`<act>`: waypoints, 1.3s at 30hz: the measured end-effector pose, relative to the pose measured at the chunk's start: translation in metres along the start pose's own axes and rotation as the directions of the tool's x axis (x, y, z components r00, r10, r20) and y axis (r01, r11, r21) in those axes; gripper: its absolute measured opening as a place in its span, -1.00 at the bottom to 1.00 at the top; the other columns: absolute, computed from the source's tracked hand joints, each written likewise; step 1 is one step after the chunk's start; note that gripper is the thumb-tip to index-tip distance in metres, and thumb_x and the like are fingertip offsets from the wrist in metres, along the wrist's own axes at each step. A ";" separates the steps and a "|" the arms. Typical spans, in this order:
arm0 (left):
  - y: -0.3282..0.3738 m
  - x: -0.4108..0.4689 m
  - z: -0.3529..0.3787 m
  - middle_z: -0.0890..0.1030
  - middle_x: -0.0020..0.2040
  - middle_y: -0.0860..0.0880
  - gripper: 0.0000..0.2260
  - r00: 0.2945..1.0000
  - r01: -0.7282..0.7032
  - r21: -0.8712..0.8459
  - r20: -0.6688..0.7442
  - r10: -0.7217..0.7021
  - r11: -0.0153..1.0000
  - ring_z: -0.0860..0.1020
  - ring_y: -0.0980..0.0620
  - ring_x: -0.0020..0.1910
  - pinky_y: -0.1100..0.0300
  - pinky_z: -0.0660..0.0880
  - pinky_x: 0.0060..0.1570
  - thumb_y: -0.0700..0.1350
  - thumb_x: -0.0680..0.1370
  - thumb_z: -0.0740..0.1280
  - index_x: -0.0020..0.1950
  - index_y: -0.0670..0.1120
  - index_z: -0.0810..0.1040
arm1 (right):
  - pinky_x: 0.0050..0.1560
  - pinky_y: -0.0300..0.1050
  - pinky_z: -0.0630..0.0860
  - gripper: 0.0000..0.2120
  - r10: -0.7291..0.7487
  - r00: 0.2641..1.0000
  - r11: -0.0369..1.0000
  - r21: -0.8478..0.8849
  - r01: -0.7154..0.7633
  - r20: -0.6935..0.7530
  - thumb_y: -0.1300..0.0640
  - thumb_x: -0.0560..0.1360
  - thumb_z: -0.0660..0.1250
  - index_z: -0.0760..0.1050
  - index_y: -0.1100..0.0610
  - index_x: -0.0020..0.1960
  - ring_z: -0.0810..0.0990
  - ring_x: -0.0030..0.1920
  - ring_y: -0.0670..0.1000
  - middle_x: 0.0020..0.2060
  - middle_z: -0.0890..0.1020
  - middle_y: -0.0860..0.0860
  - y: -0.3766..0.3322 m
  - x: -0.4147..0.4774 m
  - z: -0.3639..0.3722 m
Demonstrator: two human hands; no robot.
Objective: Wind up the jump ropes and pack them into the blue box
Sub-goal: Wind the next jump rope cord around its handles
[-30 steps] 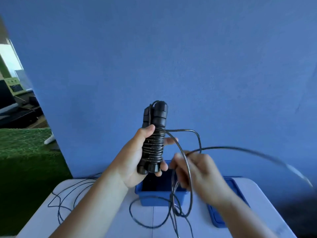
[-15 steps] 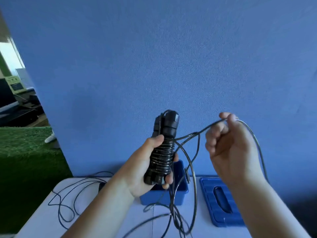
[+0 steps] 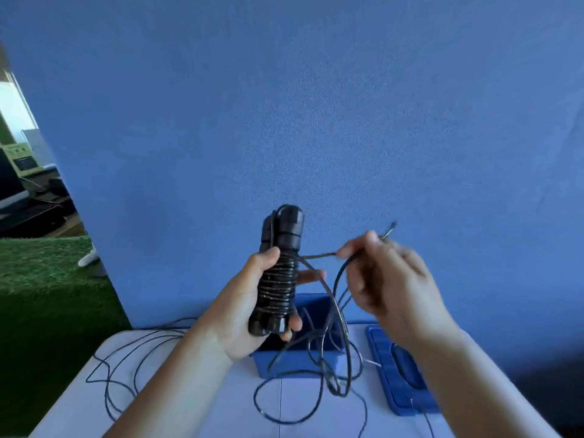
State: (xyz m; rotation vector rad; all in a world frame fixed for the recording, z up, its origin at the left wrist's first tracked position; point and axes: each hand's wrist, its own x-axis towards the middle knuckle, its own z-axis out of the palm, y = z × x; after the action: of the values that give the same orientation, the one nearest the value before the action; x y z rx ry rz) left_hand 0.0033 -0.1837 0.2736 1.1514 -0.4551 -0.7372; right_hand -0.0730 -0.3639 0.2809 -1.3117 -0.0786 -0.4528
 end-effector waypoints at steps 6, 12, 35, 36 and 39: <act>-0.019 -0.006 0.002 0.63 0.29 -0.21 -0.64 0.965 0.092 -0.024 0.251 -0.083 0.995 0.58 -0.06 -0.54 0.23 0.44 -0.54 0.23 0.46 0.25 0.07 0.07 0.66 | -0.63 -0.31 0.21 -0.62 -0.028 0.999 0.797 0.603 0.040 -0.029 -0.01 0.67 0.09 0.52 0.09 -0.20 0.25 -0.56 -0.13 -0.48 0.32 -0.06 -0.034 0.018 -0.005; -0.022 0.000 0.014 0.46 0.43 -0.30 -0.48 0.952 0.059 -0.017 0.303 -0.051 0.998 0.62 -0.06 -0.46 0.19 0.50 -0.49 0.30 0.37 0.47 0.22 0.06 0.66 | -0.61 -0.32 0.28 -0.66 -0.034 0.999 0.676 0.735 0.047 -0.033 0.00 0.68 0.09 0.50 0.09 -0.16 0.32 -0.53 -0.13 -0.46 0.35 -0.07 -0.031 0.016 -0.014; -0.006 0.000 0.024 0.53 -0.22 -0.09 -0.68 0.994 0.011 -0.352 0.104 0.027 0.936 0.45 -0.03 -0.65 0.26 0.40 -0.65 0.16 0.51 0.21 -0.06 -0.08 0.51 | -0.41 -0.14 0.33 -0.81 0.048 0.981 0.742 -0.664 0.092 0.190 0.20 0.44 0.37 0.60 -0.07 -0.04 0.35 -0.44 -0.07 -0.44 0.48 0.07 0.036 -0.023 0.001; -0.006 0.000 0.024 0.53 -0.22 -0.09 -0.68 0.994 0.018 -0.356 0.104 0.020 0.934 0.45 -0.04 -0.65 0.26 0.40 -0.66 0.16 0.52 0.21 -0.06 -0.09 0.50 | -0.38 -0.14 0.32 -0.79 0.026 0.977 0.668 -0.730 0.141 0.212 0.18 0.46 0.39 0.59 -0.15 -0.08 0.31 -0.43 -0.09 -0.42 0.48 0.09 0.038 -0.022 0.003; -0.008 0.000 0.018 0.56 -0.21 -0.08 -0.65 0.995 0.029 -0.342 0.104 0.008 0.939 0.48 -0.03 -0.64 0.24 0.42 -0.66 0.18 0.53 0.21 -0.10 -0.08 0.59 | -0.35 -0.07 0.38 -0.81 0.077 0.955 0.542 -0.816 0.201 0.286 -0.02 0.41 0.40 0.47 -0.31 -0.26 0.30 -0.41 -0.07 -0.41 0.48 0.05 0.036 -0.017 0.008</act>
State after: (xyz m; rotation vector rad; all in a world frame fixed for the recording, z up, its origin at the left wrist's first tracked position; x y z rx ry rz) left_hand -0.0110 -0.1976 0.2730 0.7911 -0.3884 -0.8512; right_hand -0.0744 -0.3453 0.2452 -2.3644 -0.1681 -0.3531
